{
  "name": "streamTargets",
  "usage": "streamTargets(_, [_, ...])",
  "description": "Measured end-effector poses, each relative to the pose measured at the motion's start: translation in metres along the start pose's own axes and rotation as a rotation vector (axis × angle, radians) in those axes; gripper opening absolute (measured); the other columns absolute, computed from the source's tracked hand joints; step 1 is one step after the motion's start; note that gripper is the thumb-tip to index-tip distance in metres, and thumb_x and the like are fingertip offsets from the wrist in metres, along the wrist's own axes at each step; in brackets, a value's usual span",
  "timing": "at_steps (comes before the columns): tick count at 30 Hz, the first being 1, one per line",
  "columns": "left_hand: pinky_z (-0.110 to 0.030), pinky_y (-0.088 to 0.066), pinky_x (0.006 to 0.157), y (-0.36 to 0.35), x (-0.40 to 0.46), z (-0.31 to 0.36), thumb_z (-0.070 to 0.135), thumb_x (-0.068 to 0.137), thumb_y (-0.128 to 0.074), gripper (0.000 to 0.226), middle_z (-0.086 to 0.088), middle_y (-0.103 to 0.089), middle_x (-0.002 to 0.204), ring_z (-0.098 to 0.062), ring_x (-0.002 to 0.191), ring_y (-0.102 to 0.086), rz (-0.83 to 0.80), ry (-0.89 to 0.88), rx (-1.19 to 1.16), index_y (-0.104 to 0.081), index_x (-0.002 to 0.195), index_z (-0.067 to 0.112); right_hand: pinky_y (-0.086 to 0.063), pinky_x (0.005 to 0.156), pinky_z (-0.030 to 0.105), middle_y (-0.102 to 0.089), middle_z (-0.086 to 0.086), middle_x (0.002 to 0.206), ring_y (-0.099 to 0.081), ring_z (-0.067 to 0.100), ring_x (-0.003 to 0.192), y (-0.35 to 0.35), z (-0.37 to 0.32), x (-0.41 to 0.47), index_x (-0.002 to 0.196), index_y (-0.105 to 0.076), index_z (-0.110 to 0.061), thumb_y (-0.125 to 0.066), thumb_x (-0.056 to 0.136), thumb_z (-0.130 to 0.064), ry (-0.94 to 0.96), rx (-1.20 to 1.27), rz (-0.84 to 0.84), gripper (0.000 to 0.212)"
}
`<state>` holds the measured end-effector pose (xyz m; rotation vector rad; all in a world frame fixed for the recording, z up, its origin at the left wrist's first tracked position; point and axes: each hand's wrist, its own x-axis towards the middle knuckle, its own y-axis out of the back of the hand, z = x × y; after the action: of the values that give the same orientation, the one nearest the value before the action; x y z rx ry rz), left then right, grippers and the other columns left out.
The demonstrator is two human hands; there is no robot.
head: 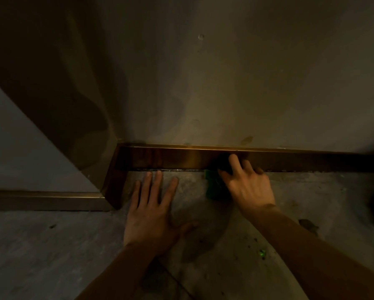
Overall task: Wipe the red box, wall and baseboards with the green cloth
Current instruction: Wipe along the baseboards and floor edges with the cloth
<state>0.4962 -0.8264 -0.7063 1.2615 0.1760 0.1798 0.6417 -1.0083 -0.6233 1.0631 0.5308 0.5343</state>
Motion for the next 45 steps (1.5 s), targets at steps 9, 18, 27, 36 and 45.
streamTargets(9, [-0.057, -0.005, 0.122, 0.004, -0.001, 0.001, 0.100, 0.068, -0.022, 0.113, -0.009, 0.013, 0.166, -0.027, 0.150, 0.021, -0.021, -0.003, 0.022, 0.006, 0.156, 0.035, -0.055, 0.073, 0.039, -0.022, 0.012, 0.140, -0.048, 0.031, 0.111, -0.002, 0.036, -0.021, 0.136, -0.047, -0.029, -0.070, 0.087, -0.034, -0.164, 0.043, -0.047, 0.054])
streamTargets(18, [-0.054, 0.003, 0.121, 0.005, 0.000, 0.001, 0.101, 0.068, -0.022, 0.112, -0.007, 0.018, 0.165, -0.025, 0.148, 0.025, -0.036, -0.013, -0.001, 0.013, 0.154, 0.038, -0.053, 0.057, 0.036, -0.039, 0.008, 0.127, -0.059, 0.030, 0.096, 0.005, 0.046, -0.040, 0.126, -0.054, -0.028, -0.073, 0.082, -0.026, -0.396, 0.351, 0.117, 0.048])
streamTargets(27, [-0.049, 0.003, 0.121, 0.025, 0.010, -0.001, 0.103, 0.061, -0.030, 0.113, 0.000, 0.010, 0.166, -0.023, 0.150, 0.016, -0.110, 0.019, -0.194, 0.018, 0.149, 0.050, -0.060, 0.067, 0.044, -0.042, 0.001, 0.118, -0.054, 0.022, 0.094, 0.022, 0.030, -0.051, 0.118, -0.052, -0.035, -0.075, 0.082, -0.024, -0.705, 0.932, 0.164, 0.045])
streamTargets(36, [-0.043, -0.045, 0.103, 0.067, 0.016, 0.043, 0.069, 0.054, -0.085, 0.134, 0.026, -0.012, 0.157, -0.011, 0.139, -0.032, -0.116, -0.289, -0.542, 0.010, 0.148, 0.057, -0.056, 0.058, 0.023, -0.072, 0.002, 0.092, -0.071, 0.010, 0.078, 0.055, 0.000, -0.060, 0.097, -0.064, -0.021, -0.071, 0.083, 0.001, -0.582, 1.874, 0.066, 0.027])
streamTargets(45, [-0.034, -0.050, 0.090, 0.098, 0.019, 0.039, 0.015, 0.075, -0.071, 0.058, 0.010, -0.063, 0.121, -0.016, 0.112, -0.060, 0.110, -0.269, -0.371, -0.049, 0.124, 0.037, -0.062, 0.074, 0.035, -0.067, 0.006, 0.112, -0.069, 0.021, 0.099, 0.067, -0.004, -0.072, 0.106, -0.067, -0.021, -0.083, 0.072, 0.003, -0.369, 1.925, -0.043, 0.045])
